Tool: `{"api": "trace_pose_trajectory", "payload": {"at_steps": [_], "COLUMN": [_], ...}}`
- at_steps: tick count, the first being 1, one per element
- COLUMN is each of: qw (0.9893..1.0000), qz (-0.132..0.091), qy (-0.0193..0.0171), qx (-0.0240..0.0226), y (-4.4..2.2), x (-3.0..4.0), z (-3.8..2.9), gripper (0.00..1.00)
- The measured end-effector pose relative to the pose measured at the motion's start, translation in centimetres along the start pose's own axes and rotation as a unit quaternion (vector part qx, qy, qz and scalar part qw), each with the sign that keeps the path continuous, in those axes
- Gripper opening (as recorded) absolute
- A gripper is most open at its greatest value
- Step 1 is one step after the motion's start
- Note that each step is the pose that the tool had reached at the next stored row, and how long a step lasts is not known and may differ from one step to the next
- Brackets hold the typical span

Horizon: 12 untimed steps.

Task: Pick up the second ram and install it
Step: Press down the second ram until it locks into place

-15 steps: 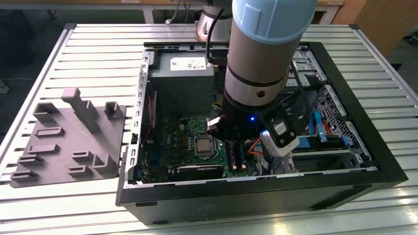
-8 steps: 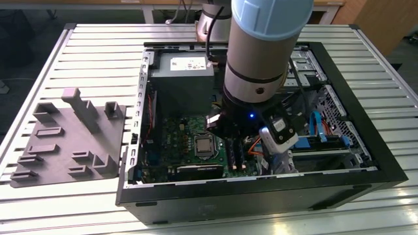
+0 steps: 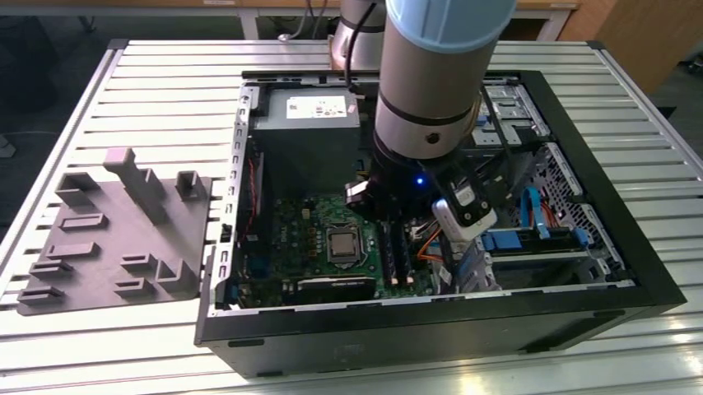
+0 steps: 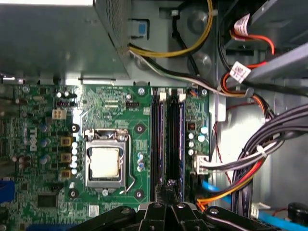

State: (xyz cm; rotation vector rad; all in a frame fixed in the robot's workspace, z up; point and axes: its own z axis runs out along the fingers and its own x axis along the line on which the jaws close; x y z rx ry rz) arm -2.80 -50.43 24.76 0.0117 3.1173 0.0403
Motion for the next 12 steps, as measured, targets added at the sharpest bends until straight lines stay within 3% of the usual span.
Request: {"api": "trace_pose_trajectory", "payload": {"at_steps": [5, 12], "qw": [1.0000, 1.0000], "qz": [0.000, 0.000], "qy": [0.0000, 0.0000], "qx": [0.0000, 0.0000], "y": [0.66, 0.72], "x": [0.00, 0.01], "z": [0.01, 0.02], "gripper": [0.11, 0.11]}}
